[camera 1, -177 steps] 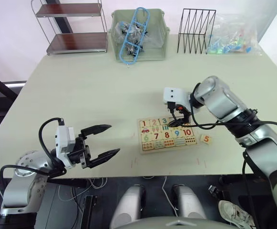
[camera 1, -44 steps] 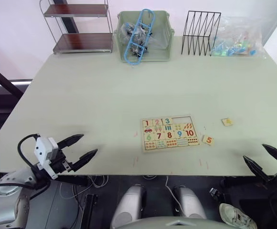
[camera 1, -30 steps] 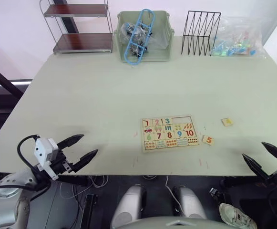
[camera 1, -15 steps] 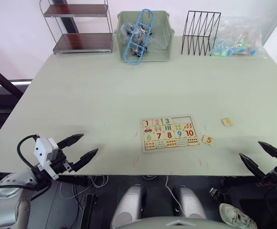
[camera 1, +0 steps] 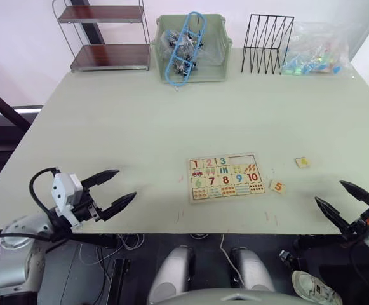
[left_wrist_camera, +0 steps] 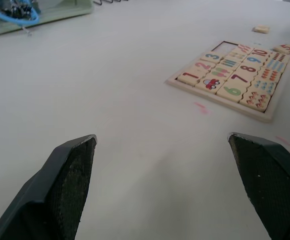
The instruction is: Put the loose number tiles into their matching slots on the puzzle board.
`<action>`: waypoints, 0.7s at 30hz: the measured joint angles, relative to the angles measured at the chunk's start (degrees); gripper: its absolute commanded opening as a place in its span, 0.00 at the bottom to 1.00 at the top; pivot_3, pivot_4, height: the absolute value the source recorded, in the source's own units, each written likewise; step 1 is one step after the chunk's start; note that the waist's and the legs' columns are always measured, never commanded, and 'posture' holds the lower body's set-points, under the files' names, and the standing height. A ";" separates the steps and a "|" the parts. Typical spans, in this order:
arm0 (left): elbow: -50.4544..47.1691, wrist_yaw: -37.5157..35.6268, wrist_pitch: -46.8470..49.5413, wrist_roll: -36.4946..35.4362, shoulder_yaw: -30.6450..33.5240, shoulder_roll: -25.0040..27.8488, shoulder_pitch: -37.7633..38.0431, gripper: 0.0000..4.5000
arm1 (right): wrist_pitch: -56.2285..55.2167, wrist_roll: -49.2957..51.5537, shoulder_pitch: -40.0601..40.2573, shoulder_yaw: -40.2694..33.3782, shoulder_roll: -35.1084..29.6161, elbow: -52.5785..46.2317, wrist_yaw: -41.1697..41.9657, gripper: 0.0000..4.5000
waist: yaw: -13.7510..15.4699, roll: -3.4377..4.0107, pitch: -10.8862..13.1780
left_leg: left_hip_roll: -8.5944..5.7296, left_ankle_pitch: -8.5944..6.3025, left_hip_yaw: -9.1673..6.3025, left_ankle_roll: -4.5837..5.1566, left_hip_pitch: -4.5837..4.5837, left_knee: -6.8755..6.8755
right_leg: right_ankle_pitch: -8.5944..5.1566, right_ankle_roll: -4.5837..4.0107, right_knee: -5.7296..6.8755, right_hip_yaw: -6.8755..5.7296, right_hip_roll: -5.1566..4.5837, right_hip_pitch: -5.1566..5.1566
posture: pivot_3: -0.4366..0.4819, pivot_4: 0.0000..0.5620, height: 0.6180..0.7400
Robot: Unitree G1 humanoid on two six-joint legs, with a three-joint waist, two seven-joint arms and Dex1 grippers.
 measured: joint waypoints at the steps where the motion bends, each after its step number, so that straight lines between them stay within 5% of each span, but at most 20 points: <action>1: 0.00 -0.37 0.02 0.03 -0.65 0.03 -0.61 1.00 | 0.74 -0.26 -0.78 0.34 -0.21 0.11 -0.76 1.00 | 0.00 0.00 0.00 | 0.00 0.00 0.00 0.00 0.00 0.00 | 0.00 0.00 0.00 0.01 0.00 0.01 | 0.48 0.27 1.00; 21: -0.25 -12.25 0.46 -2.59 -7.85 0.21 -11.21 1.00 | 25.58 -6.90 -21.82 10.58 -1.88 -0.05 -21.05 1.00 | -0.09 0.01 0.00 | -0.06 0.02 0.00 0.01 0.00 0.04 | 0.02 -0.01 0.04 0.00 0.05 0.01 | 0.48 0.27 1.00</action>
